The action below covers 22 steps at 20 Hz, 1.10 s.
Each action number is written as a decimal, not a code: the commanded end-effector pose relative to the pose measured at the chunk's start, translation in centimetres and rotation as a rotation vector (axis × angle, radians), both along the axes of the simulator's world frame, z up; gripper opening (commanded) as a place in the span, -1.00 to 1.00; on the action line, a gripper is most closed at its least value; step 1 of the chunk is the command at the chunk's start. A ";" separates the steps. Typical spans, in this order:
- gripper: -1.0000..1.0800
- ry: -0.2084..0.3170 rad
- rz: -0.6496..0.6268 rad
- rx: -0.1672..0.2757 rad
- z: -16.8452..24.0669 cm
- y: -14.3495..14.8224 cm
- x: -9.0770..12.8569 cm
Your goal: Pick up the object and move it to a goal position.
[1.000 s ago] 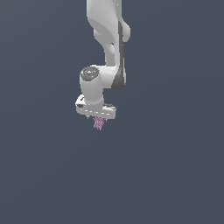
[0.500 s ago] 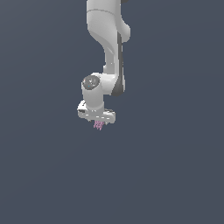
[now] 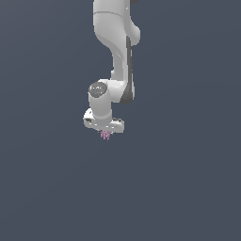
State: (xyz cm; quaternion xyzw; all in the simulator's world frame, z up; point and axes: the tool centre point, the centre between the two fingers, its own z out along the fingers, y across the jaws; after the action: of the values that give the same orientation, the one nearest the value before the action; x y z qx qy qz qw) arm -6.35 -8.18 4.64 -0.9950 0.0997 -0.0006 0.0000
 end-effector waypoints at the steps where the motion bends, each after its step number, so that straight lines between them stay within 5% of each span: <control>1: -1.00 0.001 0.000 0.000 -0.1 0.0 0.0; 11: -1.00 -0.001 0.001 0.000 1.2 1.6 -0.6; 22: -1.00 0.000 0.000 0.000 6.7 8.6 -3.1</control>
State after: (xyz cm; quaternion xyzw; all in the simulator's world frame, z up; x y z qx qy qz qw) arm -8.99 -0.67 10.50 -0.9950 0.0996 -0.0004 0.0001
